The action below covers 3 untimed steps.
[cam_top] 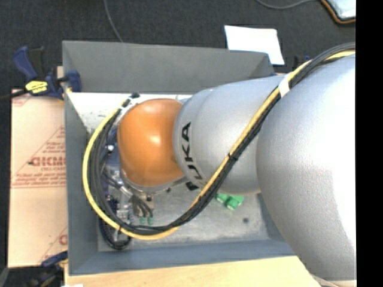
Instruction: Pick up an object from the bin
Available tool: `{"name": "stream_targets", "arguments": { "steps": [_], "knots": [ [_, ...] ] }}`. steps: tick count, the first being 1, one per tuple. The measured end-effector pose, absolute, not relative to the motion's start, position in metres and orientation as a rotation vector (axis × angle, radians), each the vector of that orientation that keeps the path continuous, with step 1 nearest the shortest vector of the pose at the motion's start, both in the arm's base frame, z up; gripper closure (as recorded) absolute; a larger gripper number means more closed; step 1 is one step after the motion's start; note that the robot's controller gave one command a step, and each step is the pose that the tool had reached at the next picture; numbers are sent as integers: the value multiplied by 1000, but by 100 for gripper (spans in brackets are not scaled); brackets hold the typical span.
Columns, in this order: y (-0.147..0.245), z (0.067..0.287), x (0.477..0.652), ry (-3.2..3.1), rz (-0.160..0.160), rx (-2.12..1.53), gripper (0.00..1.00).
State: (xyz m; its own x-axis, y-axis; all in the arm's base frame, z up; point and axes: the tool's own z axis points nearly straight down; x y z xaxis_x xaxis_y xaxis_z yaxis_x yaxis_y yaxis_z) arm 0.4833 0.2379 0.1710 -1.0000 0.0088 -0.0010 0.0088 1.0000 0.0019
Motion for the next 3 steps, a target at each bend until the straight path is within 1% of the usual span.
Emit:
{"name": "stream_targets", "arguments": {
  "steps": [1,2,3],
  "knots": [
    [238,171,483,3140,3,14,0],
    [187,144,564,3135,-1,-67,0],
    [200,117,472,3144,6,-79,0]
  ]
}}
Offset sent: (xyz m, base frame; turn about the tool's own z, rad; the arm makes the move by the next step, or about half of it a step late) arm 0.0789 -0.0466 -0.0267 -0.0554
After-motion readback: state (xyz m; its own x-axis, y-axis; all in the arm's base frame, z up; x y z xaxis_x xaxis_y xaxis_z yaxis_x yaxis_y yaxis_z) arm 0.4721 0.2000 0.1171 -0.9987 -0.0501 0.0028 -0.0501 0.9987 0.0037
